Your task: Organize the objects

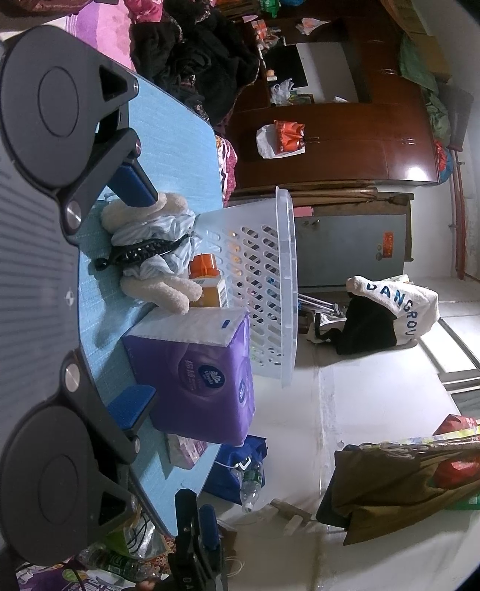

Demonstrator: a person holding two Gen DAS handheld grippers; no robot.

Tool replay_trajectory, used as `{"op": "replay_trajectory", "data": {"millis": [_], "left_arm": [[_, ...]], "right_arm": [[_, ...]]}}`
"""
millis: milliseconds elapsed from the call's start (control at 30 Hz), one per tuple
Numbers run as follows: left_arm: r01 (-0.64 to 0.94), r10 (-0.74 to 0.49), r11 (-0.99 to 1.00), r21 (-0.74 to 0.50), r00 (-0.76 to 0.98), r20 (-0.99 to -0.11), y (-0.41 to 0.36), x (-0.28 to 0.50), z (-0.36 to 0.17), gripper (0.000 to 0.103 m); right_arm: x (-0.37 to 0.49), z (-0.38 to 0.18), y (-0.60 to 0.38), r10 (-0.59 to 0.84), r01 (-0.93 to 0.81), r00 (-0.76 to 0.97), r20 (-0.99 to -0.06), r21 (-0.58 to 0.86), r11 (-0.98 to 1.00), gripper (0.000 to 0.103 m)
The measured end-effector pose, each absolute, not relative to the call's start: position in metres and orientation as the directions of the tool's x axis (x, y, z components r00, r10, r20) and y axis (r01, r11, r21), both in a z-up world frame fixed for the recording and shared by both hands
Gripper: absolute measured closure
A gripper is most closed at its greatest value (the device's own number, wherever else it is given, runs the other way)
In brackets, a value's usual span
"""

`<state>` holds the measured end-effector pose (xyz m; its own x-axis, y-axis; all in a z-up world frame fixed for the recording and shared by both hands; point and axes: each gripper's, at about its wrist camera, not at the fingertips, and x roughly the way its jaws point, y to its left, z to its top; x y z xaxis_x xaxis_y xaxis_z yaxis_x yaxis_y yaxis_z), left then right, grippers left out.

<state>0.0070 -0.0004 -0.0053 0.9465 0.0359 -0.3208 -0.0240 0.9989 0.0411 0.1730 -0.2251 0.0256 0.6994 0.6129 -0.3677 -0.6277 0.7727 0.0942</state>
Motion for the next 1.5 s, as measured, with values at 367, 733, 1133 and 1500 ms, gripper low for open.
{"op": "replay_trajectory", "data": {"millis": [367,733,1133,1500], "left_arm": [[-0.019,0.031,0.999,0.040,0.945,-0.325,-0.0011,0.0074,-0.0062,0.000],[-0.015,0.026,0.999,0.035,0.944,-0.330,-0.0002,0.0082,-0.0062,0.000],[-0.012,0.023,0.999,0.035,0.942,-0.336,0.0002,0.0093,-0.0075,0.000],[0.005,0.008,0.999,0.038,0.942,-0.337,-0.0024,0.0094,-0.0086,0.000]], "right_arm": [[0.1737,0.0254,-0.2255,0.613,-0.628,0.698,-0.370,0.093,0.772,0.000],[0.1751,0.0231,-0.2233,0.602,-0.626,0.697,-0.388,0.079,0.776,0.000],[0.1752,0.0245,-0.2249,0.598,-0.623,0.697,-0.396,0.078,0.778,0.000],[0.1747,0.0251,-0.2245,0.582,-0.604,0.716,-0.386,0.077,0.793,0.000]]}}
